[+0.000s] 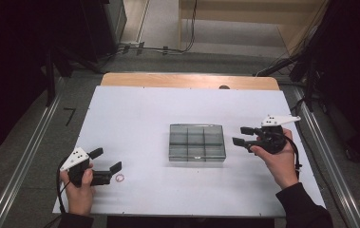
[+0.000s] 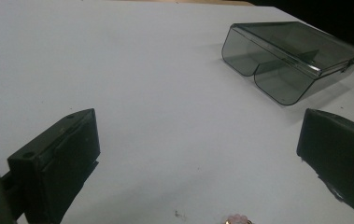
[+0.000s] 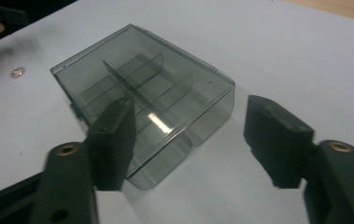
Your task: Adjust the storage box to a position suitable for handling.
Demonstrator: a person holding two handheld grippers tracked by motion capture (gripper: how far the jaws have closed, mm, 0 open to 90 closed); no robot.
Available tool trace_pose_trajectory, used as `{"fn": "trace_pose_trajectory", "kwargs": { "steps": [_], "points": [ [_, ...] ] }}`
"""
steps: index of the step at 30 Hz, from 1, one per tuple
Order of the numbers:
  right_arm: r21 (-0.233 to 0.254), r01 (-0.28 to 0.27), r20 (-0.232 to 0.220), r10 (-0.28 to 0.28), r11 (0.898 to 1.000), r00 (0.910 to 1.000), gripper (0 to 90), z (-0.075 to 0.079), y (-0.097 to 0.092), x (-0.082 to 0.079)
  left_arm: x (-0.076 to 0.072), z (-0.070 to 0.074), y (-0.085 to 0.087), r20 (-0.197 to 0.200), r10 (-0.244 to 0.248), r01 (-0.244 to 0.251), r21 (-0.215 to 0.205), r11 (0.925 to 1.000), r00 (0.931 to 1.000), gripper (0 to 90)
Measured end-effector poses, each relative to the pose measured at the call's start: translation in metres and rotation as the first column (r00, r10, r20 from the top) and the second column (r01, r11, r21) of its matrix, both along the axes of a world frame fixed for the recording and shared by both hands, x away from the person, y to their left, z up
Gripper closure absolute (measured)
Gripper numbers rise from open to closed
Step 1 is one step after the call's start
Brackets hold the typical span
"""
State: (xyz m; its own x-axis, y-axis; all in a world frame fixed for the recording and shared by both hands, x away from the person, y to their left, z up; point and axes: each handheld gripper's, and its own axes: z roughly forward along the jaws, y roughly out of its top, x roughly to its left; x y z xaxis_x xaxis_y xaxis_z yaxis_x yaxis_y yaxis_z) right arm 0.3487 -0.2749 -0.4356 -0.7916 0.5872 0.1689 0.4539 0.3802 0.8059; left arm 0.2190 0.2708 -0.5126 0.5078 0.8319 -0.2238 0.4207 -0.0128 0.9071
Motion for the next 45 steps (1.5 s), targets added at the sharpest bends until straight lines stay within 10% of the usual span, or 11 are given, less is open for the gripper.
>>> {"fn": "trace_pose_trajectory", "kwargs": {
  "steps": [15,33,45],
  "points": [
    [-0.072,-0.047,-0.075,0.041,0.996,0.9963,82.8,0.014,0.037,0.037,0.0,-0.001,-0.004,0.002,-0.01,0.01,0.029,0.9995,0.9999,0.0],
    [-0.119,-0.159,-0.109,0.146,0.98,0.9832,88.0,0.01,0.092,0.076,0.0,-0.001,-0.005,0.006,-0.023,0.022,0.039,0.999,0.9997,0.0],
    [-0.206,-0.152,-0.148,0.123,0.967,0.9813,88.0,-0.003,0.126,0.099,0.0,-0.001,-0.005,0.007,-0.028,0.027,0.039,0.9989,0.9996,0.0]
  ]
}}
